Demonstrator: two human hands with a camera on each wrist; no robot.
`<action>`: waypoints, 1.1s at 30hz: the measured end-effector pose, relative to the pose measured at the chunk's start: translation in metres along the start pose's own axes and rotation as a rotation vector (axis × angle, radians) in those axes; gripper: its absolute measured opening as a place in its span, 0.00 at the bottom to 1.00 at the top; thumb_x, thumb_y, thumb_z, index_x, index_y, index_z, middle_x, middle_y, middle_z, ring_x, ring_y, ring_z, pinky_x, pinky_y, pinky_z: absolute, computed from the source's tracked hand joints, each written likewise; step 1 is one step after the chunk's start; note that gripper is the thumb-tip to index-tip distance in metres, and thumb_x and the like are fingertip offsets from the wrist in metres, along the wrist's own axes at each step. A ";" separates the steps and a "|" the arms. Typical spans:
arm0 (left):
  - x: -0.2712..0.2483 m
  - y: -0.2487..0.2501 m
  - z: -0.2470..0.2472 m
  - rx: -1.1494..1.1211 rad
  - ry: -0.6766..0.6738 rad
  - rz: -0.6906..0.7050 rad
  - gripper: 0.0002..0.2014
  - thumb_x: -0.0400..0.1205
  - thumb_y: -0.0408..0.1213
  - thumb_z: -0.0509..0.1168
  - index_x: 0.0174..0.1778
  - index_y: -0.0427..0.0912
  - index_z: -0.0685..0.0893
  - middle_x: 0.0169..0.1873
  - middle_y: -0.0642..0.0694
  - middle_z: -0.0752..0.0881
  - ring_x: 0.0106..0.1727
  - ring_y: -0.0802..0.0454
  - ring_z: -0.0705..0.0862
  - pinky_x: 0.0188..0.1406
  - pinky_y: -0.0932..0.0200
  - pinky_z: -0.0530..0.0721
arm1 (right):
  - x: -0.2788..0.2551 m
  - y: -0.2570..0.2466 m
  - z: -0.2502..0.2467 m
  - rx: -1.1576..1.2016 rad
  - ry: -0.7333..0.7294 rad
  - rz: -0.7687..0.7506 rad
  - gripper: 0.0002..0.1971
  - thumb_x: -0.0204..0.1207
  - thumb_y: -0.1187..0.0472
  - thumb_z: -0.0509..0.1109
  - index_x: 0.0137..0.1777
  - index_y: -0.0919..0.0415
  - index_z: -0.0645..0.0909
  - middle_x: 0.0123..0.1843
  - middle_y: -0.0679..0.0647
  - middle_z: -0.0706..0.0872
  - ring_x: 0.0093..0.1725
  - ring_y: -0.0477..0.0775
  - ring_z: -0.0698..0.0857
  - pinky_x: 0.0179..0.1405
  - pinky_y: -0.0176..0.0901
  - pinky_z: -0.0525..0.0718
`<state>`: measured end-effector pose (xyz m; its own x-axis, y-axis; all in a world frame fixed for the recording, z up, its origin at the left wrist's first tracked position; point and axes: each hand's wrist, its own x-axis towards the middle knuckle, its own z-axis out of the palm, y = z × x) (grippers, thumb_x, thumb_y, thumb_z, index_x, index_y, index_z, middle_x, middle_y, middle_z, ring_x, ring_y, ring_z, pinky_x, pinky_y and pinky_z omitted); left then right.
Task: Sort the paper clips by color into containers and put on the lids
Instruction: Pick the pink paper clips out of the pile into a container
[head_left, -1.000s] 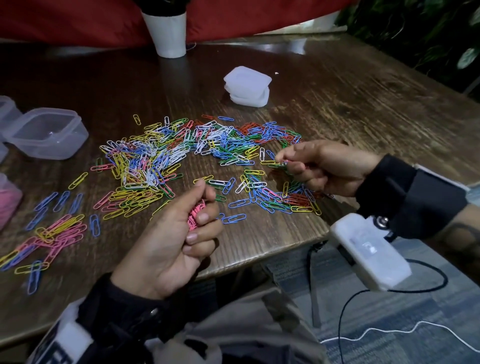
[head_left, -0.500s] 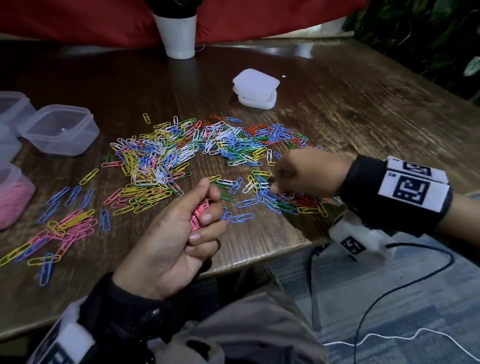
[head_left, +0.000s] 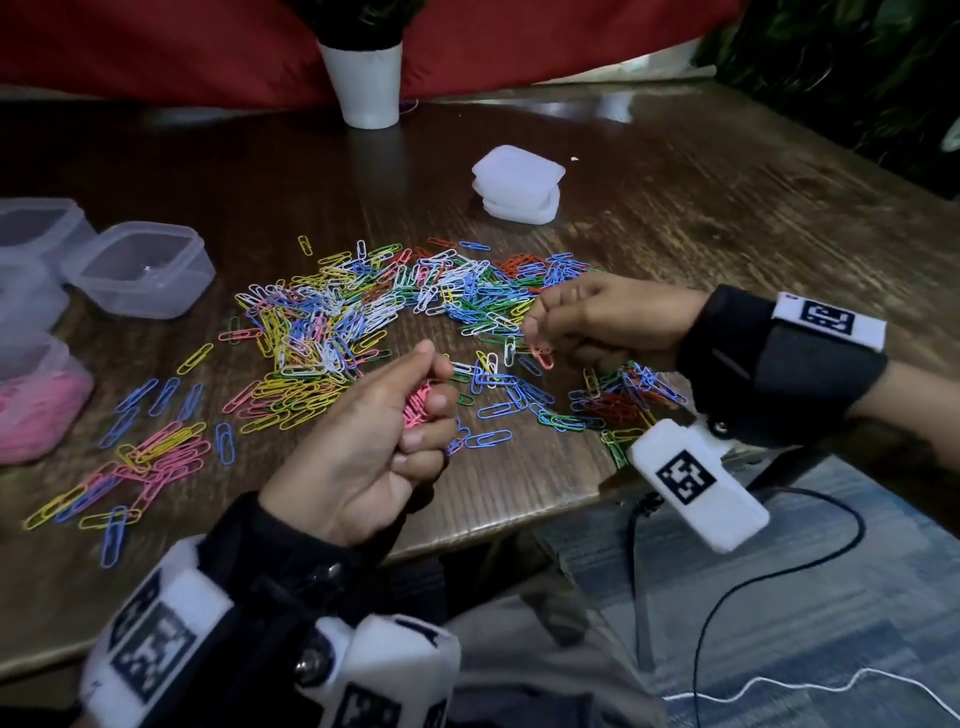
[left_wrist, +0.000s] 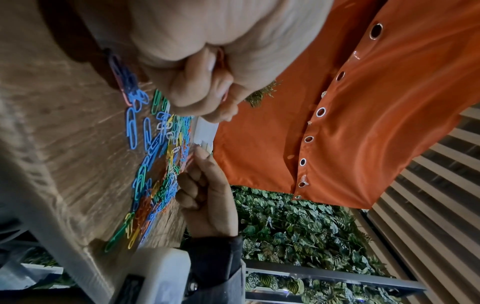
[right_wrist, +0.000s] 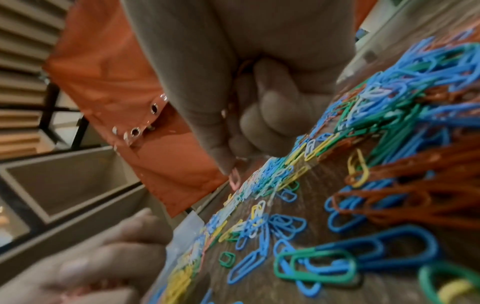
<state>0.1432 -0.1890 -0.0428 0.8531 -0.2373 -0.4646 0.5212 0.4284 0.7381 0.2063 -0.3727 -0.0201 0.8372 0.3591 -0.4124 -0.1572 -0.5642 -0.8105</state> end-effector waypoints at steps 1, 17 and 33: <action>0.001 -0.001 0.001 0.002 0.003 0.002 0.15 0.85 0.43 0.53 0.33 0.44 0.72 0.16 0.53 0.67 0.10 0.65 0.59 0.08 0.80 0.51 | -0.001 0.000 -0.001 0.079 -0.014 0.030 0.16 0.81 0.65 0.57 0.30 0.59 0.68 0.16 0.45 0.64 0.12 0.40 0.58 0.11 0.24 0.53; -0.113 0.109 -0.123 0.226 0.343 0.265 0.17 0.71 0.54 0.57 0.22 0.47 0.67 0.16 0.53 0.65 0.10 0.65 0.57 0.10 0.77 0.47 | 0.058 -0.129 0.087 0.520 -0.406 0.127 0.24 0.83 0.56 0.51 0.23 0.61 0.66 0.15 0.48 0.63 0.10 0.38 0.56 0.02 0.29 0.58; -0.035 0.164 -0.168 1.647 0.532 -0.071 0.15 0.81 0.34 0.66 0.61 0.33 0.82 0.32 0.46 0.81 0.29 0.55 0.78 0.25 0.70 0.74 | 0.128 -0.201 0.153 0.190 -0.338 -0.060 0.16 0.87 0.62 0.48 0.36 0.58 0.66 0.30 0.50 0.63 0.09 0.38 0.60 0.03 0.26 0.54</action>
<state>0.1945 0.0362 0.0118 0.9053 0.2208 -0.3628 0.3189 -0.9176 0.2373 0.2647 -0.0998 0.0265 0.6330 0.6297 -0.4504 -0.2340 -0.3990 -0.8866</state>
